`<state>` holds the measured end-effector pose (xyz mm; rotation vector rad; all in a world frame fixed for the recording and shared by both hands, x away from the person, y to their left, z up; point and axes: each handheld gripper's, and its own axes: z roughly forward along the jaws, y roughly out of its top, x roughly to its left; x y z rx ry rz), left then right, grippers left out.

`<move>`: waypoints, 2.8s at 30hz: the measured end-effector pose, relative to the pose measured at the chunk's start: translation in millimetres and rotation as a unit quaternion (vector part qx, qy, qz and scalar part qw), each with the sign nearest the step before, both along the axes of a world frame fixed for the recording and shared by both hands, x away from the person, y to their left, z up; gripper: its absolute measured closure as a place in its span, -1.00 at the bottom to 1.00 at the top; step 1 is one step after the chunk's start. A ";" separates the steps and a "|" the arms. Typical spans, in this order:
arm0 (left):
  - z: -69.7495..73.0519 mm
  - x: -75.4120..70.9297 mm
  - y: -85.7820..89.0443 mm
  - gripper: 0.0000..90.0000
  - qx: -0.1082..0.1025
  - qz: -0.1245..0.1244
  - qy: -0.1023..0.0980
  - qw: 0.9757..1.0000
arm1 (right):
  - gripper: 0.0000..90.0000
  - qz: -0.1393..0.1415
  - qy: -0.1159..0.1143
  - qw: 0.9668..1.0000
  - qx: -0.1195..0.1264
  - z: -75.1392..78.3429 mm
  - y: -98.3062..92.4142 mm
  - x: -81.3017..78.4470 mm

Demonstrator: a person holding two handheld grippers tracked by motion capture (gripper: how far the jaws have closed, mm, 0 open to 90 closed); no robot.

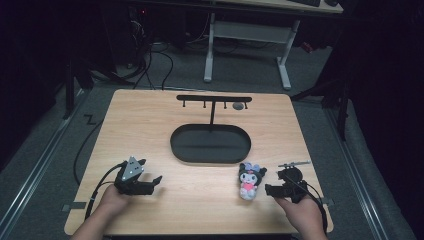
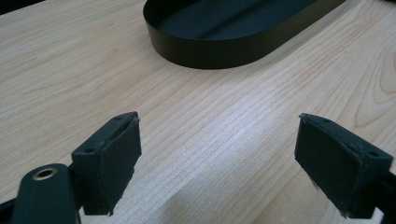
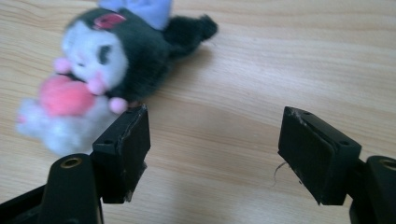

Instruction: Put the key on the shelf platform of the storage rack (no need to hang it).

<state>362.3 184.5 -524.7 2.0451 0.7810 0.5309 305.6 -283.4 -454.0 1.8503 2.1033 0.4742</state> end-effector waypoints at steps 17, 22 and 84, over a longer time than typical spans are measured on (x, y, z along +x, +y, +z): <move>0.1 0.2 -0.3 -0.66 0.002 -0.001 0.000 1.000 | -0.47 0.045 -0.015 0.999 0.013 4.6 42.8 -3.4; 0.1 0.1 -0.3 -0.66 0.003 -0.002 0.000 1.000 | -0.60 0.054 -0.013 0.998 0.012 -2.8 56.2 -2.4; -0.2 0.0 -1.2 -0.66 0.006 -0.003 0.002 1.000 | 0.06 0.089 0.019 0.996 -0.011 -27.6 50.7 12.7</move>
